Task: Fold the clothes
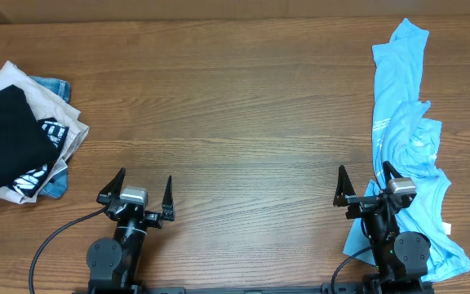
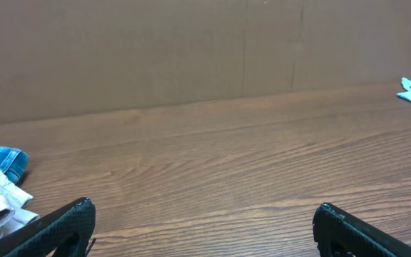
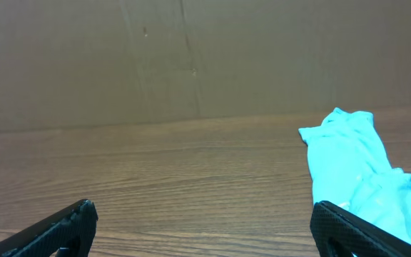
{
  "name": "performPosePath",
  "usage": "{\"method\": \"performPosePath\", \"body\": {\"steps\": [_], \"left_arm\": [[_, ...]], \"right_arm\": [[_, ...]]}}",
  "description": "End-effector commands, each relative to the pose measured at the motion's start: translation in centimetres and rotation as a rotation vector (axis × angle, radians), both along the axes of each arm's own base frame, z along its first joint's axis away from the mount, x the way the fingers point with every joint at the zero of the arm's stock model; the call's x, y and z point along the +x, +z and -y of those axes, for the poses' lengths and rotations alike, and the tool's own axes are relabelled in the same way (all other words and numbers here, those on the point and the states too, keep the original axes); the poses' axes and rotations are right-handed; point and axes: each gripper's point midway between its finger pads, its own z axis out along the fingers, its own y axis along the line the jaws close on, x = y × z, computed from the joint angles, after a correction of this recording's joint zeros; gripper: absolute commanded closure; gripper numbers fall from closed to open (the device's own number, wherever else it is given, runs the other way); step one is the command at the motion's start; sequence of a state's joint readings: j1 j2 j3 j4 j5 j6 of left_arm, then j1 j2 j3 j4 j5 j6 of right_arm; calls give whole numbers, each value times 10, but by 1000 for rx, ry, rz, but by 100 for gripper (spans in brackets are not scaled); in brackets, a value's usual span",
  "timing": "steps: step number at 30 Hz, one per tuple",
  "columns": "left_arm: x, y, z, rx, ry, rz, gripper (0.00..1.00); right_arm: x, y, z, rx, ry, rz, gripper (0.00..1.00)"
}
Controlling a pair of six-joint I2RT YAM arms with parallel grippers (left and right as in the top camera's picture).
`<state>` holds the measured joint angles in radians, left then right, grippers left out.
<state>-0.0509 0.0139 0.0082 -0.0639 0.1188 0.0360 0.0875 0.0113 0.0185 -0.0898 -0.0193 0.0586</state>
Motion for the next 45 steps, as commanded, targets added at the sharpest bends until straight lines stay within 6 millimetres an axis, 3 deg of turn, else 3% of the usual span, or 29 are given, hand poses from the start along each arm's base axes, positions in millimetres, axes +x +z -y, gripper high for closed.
{"method": "performPosePath", "body": {"steps": [1,15,18,22,27,30,35,40,45], "left_arm": [[0,0,0,20,-2,7,0],[0,0,0,-17,0,3,0],[-1,7,0,-72,3,4,0],[-10,35,0,-100,5,0,0],[-26,91,-1,-100,9,-53,0],[-25,105,-1,-93,14,-158,0],[-17,112,0,-83,20,-344,0],[-12,99,5,-89,4,-479,0],[-12,98,6,-91,-4,-481,0]], "right_arm": [[0,-1,-1,-3,6,6,0],[0,-1,-1,-2,6,7,0],[-2,12,2,56,-16,11,0],[-11,38,7,77,-39,8,0],[-22,82,22,144,-128,-91,0],[-17,88,22,123,-139,-225,0],[0,62,23,85,-180,-557,0],[20,11,14,82,-168,-841,0],[6,-45,50,341,-564,-1067,0]]}}
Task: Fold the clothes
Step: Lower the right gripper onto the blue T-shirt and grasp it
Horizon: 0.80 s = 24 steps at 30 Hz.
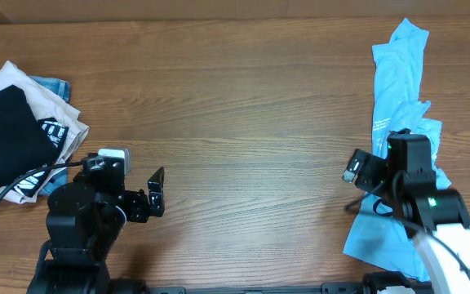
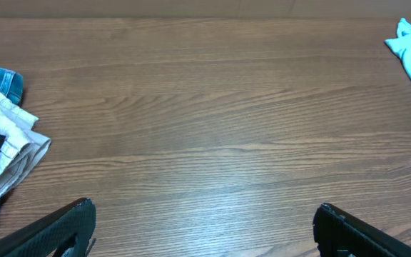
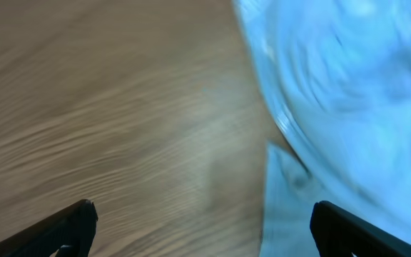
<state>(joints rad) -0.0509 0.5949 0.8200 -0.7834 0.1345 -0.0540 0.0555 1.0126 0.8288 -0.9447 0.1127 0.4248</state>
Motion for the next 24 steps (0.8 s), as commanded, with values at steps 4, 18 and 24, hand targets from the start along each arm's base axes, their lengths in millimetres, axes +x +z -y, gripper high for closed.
{"method": "performPosePath", "body": {"steps": [4,18,24], "left_arm": [[0,12,4,-29,-9,23,0],[-1,11,4,-29,-9,17,0],[-1,11,4,-29,-9,17,0]], "right_arm": [[-13,-57,28,27,-350,-237,0],[-45,-144,31,31,-473,-413,0],[-53,-155,31,31,-474,-417,37]]}}
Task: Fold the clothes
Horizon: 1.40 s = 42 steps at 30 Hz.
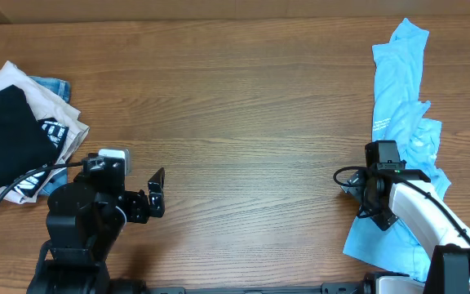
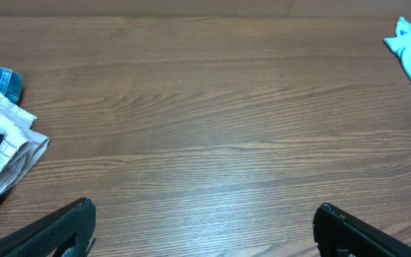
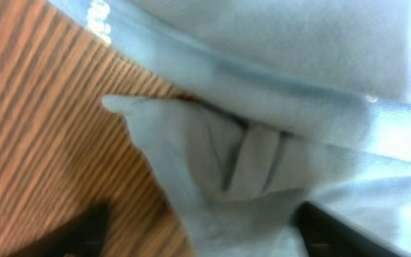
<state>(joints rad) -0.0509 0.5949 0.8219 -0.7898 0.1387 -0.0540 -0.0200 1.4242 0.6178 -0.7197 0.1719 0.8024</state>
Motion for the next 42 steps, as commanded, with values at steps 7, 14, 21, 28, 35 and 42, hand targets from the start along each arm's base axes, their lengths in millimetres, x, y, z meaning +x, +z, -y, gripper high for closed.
{"method": "performPosePath", "body": {"steps": [7,14,21,28,35,42], "left_arm": [[0,11,3,-26,-4,22,0],[1,13,2,-23,0,32,0],[7,23,3,-26,0,78,0],[11,31,3,-29,-1,114,0],[20,11,19,-94,-65,12,0],[54,-45,62,-244,-206,-244,0]], "right_arm": [[-20,-15,2,-5,-18,-64,94],[34,28,-45,201,326,98,96],[107,182,-211,350,1017,593,90],[117,202,-239,274,1082,716,0],[119,195,-132,60,815,584,0],[96,202,-49,-4,593,521,0]]}}
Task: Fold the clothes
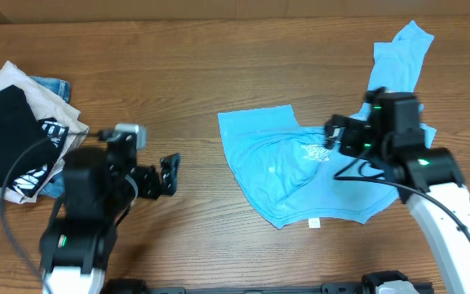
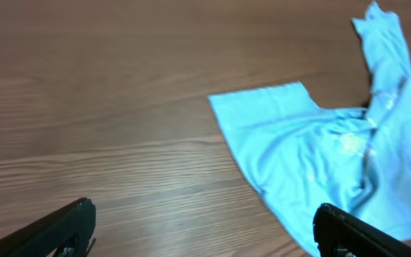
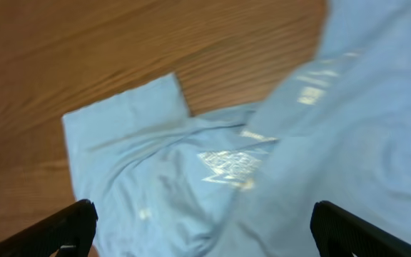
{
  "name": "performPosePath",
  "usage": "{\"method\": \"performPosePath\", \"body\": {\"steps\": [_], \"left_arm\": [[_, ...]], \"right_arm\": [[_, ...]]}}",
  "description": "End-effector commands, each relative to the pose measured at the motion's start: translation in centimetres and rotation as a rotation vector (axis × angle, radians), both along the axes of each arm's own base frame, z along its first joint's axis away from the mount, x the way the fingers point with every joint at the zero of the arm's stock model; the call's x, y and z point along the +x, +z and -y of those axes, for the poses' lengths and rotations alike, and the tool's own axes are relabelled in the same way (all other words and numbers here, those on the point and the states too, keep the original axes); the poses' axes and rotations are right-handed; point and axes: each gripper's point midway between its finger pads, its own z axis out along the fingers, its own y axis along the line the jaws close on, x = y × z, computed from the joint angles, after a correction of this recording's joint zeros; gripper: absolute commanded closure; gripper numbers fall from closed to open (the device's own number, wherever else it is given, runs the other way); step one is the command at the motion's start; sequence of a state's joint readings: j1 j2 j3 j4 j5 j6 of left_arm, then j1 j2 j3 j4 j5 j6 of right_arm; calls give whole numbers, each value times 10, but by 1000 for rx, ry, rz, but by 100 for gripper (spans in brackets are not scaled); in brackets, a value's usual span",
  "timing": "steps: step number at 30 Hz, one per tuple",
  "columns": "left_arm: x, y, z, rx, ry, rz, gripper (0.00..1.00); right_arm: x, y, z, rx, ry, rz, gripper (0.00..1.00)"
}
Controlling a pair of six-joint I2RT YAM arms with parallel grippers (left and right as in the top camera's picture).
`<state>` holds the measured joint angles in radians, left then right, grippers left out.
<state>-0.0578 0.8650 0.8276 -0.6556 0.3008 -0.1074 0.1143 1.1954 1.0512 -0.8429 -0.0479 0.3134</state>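
Observation:
A light blue T-shirt (image 1: 300,167) lies partly spread at the middle right of the table, front up, with a pale print (image 3: 227,163) on its chest. One end (image 1: 400,49) trails to the far right corner. My right gripper (image 1: 337,135) hangs over the shirt's right half; in the right wrist view it (image 3: 202,214) is open, the cloth lying below it and nothing between the fingers. My left gripper (image 1: 168,174) is open over bare wood left of the shirt. The left wrist view shows the shirt (image 2: 320,150) to its right.
A pile of other clothes (image 1: 19,139) sits at the far left edge: a black shirt on top, a white garment and blue jeans under it. Bare wood table (image 1: 186,90) lies between the pile and the blue shirt.
The blue shirt was bunched in a long strip along the right edge; now much of it lies spread toward the middle. My right gripper is higher and farther from me. The left gripper faces the shirt.
Both arms sat low at the near edge, open, with the shirt bunched at the right. Then the left arm stood raised and the right was over the shirt. Then the right gripper was down at the shirt's near edge. Now the shirt lies partly spread mid-table.

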Motion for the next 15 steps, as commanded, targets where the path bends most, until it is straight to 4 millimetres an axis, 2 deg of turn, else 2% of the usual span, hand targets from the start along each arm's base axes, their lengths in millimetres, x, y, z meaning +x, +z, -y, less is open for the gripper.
{"method": "performPosePath", "body": {"steps": [1,3,4,5,6,11,13,15], "left_arm": [[14,-22,39,-138,-108,-132,0],[27,-58,68,-168,-142,-256,0],[28,-68,78,-175,-152,-287,0],[31,-89,100,-198,-165,-359,0],[31,-103,114,-220,-157,-411,0],[29,-147,153,-311,-63,-588,0],[27,-170,172,-320,-57,-633,4],[26,-189,179,-299,-42,-651,5]], "right_arm": [[-6,11,38,-25,-117,14,0],[-11,8,53,-24,-168,-9,0],[-14,7,59,-23,-189,-22,0],[-17,5,65,-23,-209,-36,0],[-18,4,67,-23,-217,-42,0],[-19,3,68,-23,-219,-45,0],[-19,3,68,-23,-220,-45,0],[-19,3,68,-23,-219,-47,0]]}}
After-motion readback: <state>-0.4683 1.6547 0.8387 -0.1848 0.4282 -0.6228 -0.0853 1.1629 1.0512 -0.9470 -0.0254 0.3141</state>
